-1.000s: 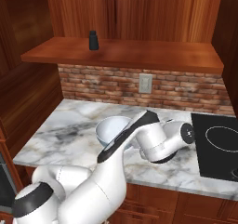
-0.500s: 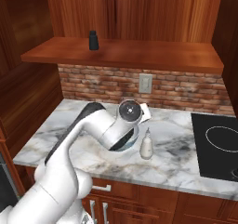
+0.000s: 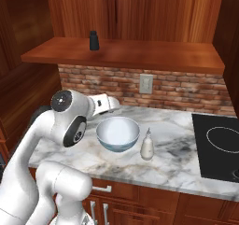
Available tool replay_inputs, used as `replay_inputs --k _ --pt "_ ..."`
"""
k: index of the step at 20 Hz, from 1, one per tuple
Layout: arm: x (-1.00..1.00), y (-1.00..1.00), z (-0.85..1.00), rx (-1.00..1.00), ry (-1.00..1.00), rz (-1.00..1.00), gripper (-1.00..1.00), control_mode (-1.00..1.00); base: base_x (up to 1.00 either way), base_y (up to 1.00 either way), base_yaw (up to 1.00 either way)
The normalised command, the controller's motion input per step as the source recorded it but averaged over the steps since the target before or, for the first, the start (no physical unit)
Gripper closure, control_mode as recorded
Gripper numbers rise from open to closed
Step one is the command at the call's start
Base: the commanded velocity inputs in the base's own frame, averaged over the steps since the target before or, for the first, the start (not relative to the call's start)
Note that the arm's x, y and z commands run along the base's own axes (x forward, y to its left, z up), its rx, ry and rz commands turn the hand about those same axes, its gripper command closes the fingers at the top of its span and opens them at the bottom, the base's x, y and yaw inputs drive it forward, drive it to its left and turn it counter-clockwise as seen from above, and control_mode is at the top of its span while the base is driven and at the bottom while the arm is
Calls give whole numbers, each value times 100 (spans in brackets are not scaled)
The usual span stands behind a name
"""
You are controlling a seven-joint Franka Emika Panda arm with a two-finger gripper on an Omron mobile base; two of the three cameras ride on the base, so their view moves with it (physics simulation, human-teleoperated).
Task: Retrieve the bottle and the shaker from the cabinet and place them next to the mixing bowl on the counter. Then add garlic from the fridge to the mixing bowl.
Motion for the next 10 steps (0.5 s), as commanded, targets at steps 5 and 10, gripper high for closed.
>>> replay_inputs --k 5,10 --pt "-77 20 90 1 -21 -5 -100 -100 0 0 0" --pt "-50 7 40 21 -36 -3 -100 -100 0 0 0"
